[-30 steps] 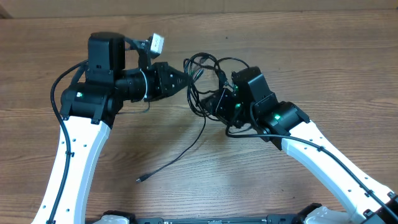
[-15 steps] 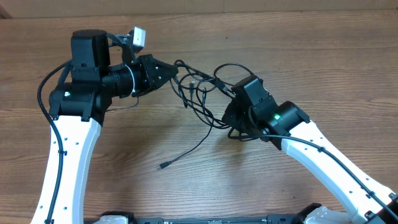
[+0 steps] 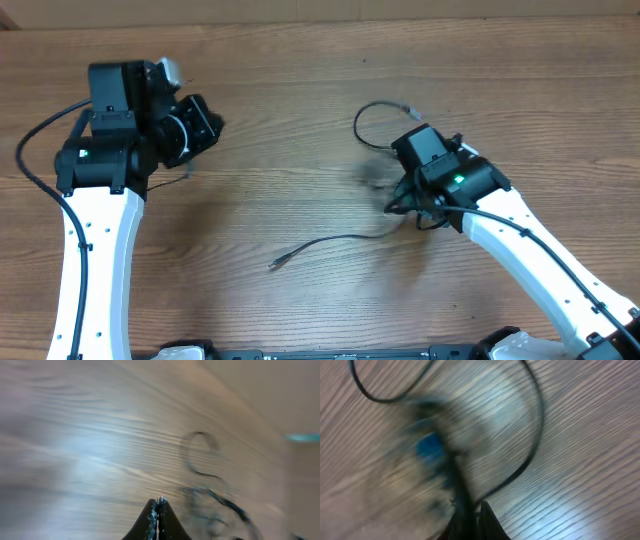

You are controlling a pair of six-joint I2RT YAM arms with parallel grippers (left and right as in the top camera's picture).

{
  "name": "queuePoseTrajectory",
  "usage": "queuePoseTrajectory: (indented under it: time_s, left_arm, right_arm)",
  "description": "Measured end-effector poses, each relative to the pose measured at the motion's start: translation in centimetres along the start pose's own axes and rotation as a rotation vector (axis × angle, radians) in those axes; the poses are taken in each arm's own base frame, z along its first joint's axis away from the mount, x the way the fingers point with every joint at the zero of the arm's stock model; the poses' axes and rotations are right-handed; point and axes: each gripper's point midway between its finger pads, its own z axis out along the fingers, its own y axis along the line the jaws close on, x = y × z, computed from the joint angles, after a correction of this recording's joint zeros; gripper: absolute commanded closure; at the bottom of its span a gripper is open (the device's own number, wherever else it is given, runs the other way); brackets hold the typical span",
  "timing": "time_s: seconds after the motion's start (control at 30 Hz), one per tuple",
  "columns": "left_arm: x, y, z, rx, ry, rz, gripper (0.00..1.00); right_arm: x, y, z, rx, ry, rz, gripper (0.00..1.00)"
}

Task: Untangle cables

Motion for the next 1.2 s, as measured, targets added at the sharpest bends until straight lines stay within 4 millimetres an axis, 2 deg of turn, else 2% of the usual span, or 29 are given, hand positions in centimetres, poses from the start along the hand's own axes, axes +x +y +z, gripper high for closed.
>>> queuePoseTrajectory:
  time_s: [0.13,0.2,0.3,0.4,0.47,0.6,0.73,0.83,1.0,1.1,1.2]
  left_arm:
    - [-0.1,2.6,-0.2,-0.137,-0.026,-0.027,0.92]
    - [-0.2,3.1,-0.3,-0.169,-0.035,-0.038,0.90]
    - [-0.2,3.5,-0.3,-0.187,-0.039,-0.045,0.89]
    - [0.1,3.6,-0.3,-0.191,-0.029,-0.050,0.86]
    - [0.2,3.4,-0.3,-0.182,-0.021,-0.051,0.83]
    - [0.8,2.7,-0.2,-0.138,0.011,-0.053,0.73]
    - [1.6,1.4,0.0,-0.073,0.057,0.000,0.66]
    - [3.2,-0.6,0.1,0.029,0.124,0.138,0.57]
    - [5.7,-3.3,0.2,0.152,0.199,0.356,0.52]
    - [7.1,-3.7,0.8,0.183,0.236,0.425,0.50]
    - [8.0,-3.3,1.8,0.191,0.258,0.449,0.49]
  right_arm:
    - [-0.8,-0.5,0.1,0.012,-0.014,0.027,0.96]
    - [-0.9,0.6,0.1,-0.035,-0.010,0.009,0.96]
    - [-0.6,4.0,-0.2,-0.191,0.018,-0.100,0.96]
    - [1.1,8.2,-1.6,-0.418,0.086,-0.283,0.96]
    - [2.9,11.1,-3.5,-0.602,0.137,-0.435,0.96]
    - [6.6,14.5,-7.6,-0.915,0.212,-0.684,0.96]
    - [8.2,15.0,-9.3,-1.030,0.252,-0.773,0.96]
    - [8.7,15.0,-9.9,-1.068,0.268,-0.804,0.96]
    - [8.9,15.0,-10.2,-1.086,0.279,-0.816,0.96]
    - [9.0,15.0,-10.2,-1.090,0.280,-0.819,0.96]
    - [9.0,15.0,-10.3,-1.094,0.283,-0.820,0.96]
